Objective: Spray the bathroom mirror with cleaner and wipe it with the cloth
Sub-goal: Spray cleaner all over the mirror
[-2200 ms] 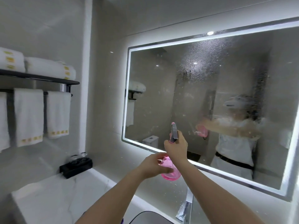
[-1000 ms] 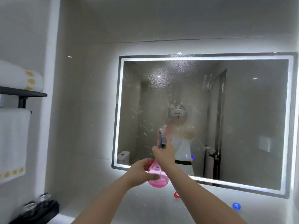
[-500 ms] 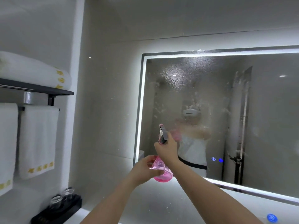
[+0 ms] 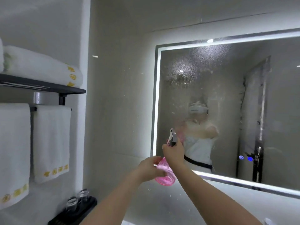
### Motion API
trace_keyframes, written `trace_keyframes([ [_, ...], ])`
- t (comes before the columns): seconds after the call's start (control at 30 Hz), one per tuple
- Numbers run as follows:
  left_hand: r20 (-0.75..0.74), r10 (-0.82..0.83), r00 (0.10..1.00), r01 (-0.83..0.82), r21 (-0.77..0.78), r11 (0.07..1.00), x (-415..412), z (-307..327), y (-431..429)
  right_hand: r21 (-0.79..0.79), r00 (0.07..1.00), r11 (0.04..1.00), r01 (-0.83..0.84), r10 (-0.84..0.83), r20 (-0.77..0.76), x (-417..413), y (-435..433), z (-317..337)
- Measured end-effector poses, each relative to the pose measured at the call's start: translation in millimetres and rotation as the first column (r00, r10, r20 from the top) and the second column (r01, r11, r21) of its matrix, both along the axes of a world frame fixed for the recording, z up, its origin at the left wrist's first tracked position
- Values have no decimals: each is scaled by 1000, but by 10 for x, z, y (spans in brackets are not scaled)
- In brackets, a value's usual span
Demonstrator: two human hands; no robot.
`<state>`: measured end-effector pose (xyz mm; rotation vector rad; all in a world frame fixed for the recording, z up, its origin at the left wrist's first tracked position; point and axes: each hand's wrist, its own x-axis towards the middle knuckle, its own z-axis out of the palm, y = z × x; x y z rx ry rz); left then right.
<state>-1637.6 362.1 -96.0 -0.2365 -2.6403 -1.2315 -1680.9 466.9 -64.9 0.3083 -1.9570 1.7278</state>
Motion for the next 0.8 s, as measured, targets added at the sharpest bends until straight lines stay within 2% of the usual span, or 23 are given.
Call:
trace_keyframes([
  [0.1,57,-57,997,56,10,998,40,-55,-53,-48,998,998,47,-46,32,71,-36,-85],
  [0.27,98,-114,989,109,58,992,203,-350,-65,80,994,991,106,-109,28,345,-53,-281],
  [0.43,205,-183,961,173,65,983,531,-597,-212,146,981,986,75,-99,167,704,-140,-568],
  [0.53,221,-207,953,199,58,978,757,-686,-266,173,968,983,67,-106,229,925,-186,-678],
  [0.8,258,-257,931,263,9,965,1202,-835,-203,176,965,969,174,-203,163,1410,-143,-880],
])
